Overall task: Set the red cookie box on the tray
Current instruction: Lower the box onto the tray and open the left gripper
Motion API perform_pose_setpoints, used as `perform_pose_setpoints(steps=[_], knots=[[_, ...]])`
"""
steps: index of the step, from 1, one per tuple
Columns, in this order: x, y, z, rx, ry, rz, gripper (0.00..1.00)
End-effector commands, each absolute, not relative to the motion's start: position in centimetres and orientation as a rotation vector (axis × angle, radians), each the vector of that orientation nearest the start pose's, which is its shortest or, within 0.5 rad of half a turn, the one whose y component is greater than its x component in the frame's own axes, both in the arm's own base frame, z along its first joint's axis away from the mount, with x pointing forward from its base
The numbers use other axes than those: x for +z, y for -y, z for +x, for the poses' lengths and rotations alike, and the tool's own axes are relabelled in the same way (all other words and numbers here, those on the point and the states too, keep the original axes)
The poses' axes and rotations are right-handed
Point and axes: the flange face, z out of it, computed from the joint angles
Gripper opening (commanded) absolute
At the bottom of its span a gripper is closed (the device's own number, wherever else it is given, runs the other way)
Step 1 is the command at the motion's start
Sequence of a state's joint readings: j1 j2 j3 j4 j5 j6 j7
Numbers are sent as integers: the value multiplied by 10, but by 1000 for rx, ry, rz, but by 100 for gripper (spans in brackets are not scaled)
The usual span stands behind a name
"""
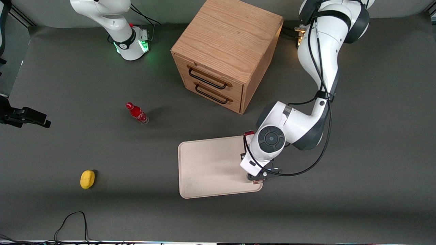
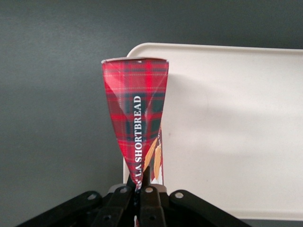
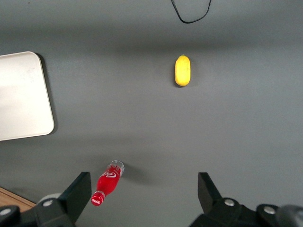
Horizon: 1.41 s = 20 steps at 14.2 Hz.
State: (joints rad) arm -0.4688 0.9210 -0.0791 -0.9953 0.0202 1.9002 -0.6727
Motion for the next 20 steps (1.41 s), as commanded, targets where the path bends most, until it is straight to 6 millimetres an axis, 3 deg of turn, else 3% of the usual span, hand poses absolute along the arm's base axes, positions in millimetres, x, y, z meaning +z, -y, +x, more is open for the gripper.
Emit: perform_pose_setpoints(steps=[1,4,7,8,9,10,12,15,18,20], knots=[[287,387,673,5,198,-3177,0],[270,392,668,16,190,-3174,0],[266,392,667,22,180,-3169,0],[267,392,667,24,182,-3168,24],[268,391,666,35,183,-3161,71],[270,392,666,30,178,-3160,91],[280,391,666,12,174,-3152,100],[327,393,650,96,150,-3090,100],[424,386,624,113,131,-3059,100],[495,365,601,133,121,-3044,100]])
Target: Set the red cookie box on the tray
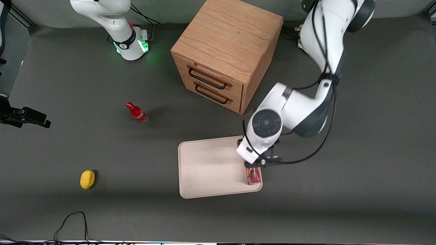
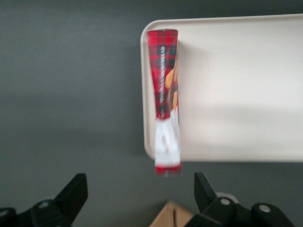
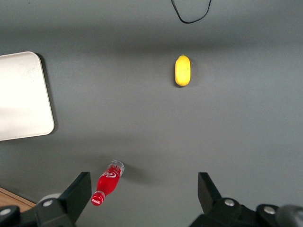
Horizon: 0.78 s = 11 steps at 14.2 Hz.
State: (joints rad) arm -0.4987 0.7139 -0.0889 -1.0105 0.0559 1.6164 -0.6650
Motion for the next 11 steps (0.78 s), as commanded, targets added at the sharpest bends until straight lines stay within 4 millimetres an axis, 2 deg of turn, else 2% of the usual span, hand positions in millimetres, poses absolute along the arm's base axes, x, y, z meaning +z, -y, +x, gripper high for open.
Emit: perform_pose_setpoints(steps=[1,2,4,6,7,9,11], knots=[[526,353,589,139,130,-3034,100],[555,341,580,120,138,-3038,100],[589,290,575,110,165,-3045,100],[615,217,568,87,167,-3063,100],[622,186,566,77,146,-3070,100],[619,134,568,90,115,-3102,100],[610,94,575,89,107,-3112,100]])
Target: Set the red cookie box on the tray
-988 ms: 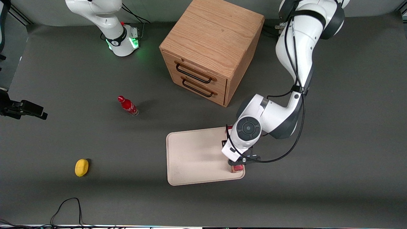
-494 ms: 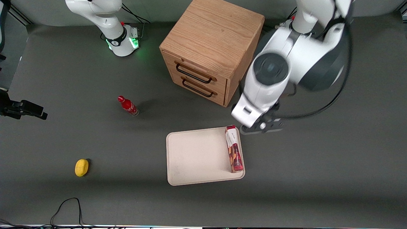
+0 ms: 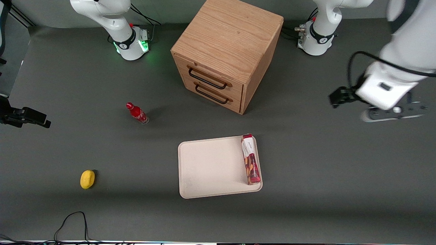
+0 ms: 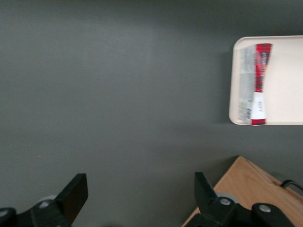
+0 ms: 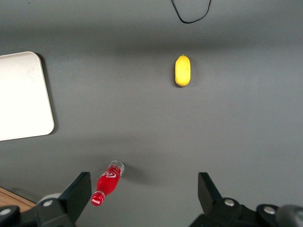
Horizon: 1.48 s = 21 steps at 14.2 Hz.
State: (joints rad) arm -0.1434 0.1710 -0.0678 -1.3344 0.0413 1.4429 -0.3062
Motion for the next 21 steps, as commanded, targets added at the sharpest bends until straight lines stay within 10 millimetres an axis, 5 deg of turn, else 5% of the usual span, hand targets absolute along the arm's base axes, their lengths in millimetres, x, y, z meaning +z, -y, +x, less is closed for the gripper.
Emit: perform_pose_setpoints(steps=[1,5,12,19,21], knots=[[606,78,577,95,87,-3114,100],[593,40,584,94,72,-3127,100],[574,31,585,13,94,-3128,100],[579,21,587,30,80,-3128,100],[582,32,586,37,64,-3131,100]])
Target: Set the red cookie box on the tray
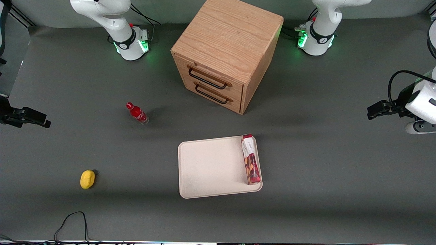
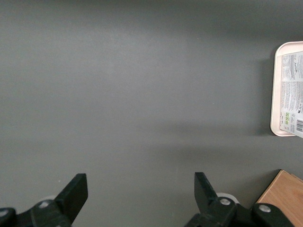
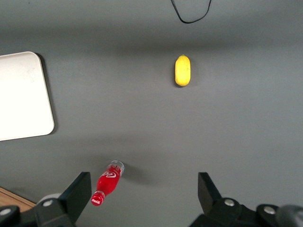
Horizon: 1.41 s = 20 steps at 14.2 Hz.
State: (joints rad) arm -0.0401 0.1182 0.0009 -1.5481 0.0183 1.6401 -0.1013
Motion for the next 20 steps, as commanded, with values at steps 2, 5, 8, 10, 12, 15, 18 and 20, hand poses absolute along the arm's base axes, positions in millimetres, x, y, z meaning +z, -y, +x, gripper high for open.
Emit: perform_pose_setpoints(steps=[2,5,8,10,12,15,18,20], knots=[[583,26,585,74,63,-3136,100],[584,26,584,88,75,-3170,100],[581,26,583,115,63,-3169,100],[581,25,581,130,-3,-3167,100],[580,24,581,134,-9,-3156,100],[580,23,581,134,-6,-3153,100],[580,24,581,134,-7,-3148,100],[581,24,581,129,-8,-3127,100]])
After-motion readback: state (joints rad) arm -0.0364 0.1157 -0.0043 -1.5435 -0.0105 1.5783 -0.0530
